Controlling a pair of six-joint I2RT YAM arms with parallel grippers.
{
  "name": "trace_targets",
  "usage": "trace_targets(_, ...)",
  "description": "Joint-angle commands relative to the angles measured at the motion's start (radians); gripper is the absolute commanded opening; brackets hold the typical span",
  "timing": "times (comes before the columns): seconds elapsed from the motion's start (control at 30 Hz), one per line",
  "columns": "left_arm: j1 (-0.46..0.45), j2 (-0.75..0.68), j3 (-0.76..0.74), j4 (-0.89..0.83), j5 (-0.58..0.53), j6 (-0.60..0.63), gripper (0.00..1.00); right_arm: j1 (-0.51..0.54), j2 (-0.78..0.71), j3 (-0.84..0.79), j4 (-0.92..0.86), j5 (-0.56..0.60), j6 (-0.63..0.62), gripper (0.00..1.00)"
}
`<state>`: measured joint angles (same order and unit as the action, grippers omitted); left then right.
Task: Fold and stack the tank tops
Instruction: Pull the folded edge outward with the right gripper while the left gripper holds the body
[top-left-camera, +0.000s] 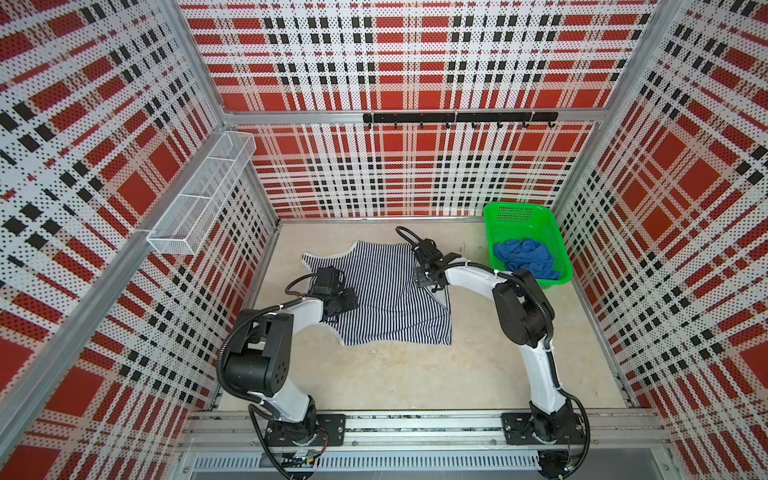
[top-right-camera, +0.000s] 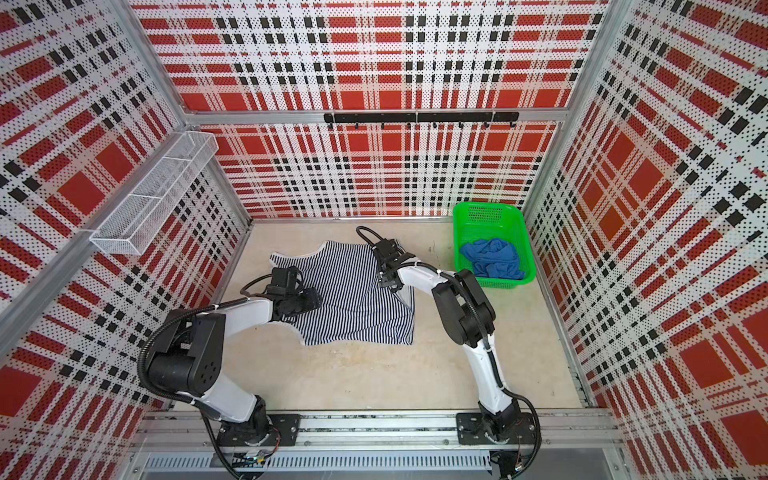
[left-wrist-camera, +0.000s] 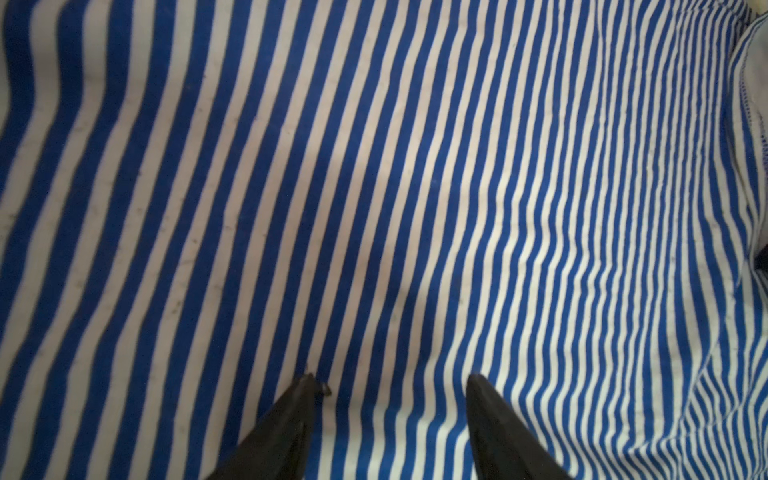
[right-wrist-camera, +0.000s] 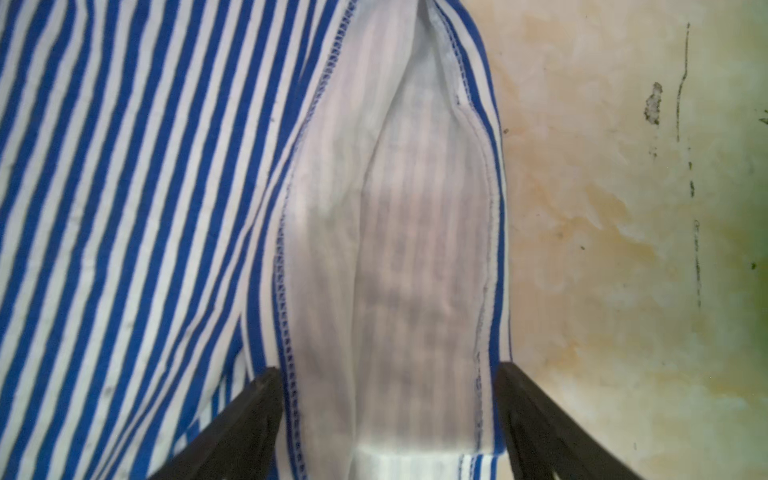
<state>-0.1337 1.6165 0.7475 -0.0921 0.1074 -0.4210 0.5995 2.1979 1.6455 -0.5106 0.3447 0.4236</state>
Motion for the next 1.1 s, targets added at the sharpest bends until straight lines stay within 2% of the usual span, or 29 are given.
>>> trace_targets(0.0,0.02,-0.001,-0.036,-0.065,-0.012,0.003,0.62,-0.044,-0.001,-0.021,0.005,0.042,0.024,0.83)
trace_targets(0.2,0.017,-0.021,-0.028,-0.084,-0.006,0.003,0.61,-0.106,-0.111,-0.148,0.042,0.014,0.041,0.82)
trace_targets(0.3,-0.016,-0.048,0.004,-0.118,-0.025,-0.006,0.62,-0.1,-0.174,-0.2,0.081,-0.072,0.031,0.81)
trace_targets(0.43,-0.087,-0.047,0.119,-0.129,-0.039,-0.028,0.62,-0.098,-0.257,-0.283,0.123,-0.163,0.06,0.77)
trace_targets(0.5,-0.137,-0.003,0.193,-0.121,-0.038,-0.032,0.62,-0.087,-0.293,-0.322,0.151,-0.199,0.073,0.72)
trace_targets(0.6,-0.183,0.092,0.286,-0.101,-0.046,-0.03,0.6,-0.036,-0.308,-0.357,0.204,-0.241,0.085,0.59)
trace_targets(0.77,-0.182,0.203,0.334,-0.033,-0.028,-0.041,0.59,0.006,-0.212,-0.308,0.225,-0.276,0.098,0.41)
trace_targets(0.9,-0.163,0.234,0.302,0.002,-0.016,-0.051,0.58,0.005,-0.15,-0.286,0.206,-0.233,0.106,0.31)
trace_targets(1.07,-0.143,0.209,0.191,0.037,-0.009,-0.062,0.58,-0.013,-0.165,-0.363,0.16,-0.165,0.122,0.29)
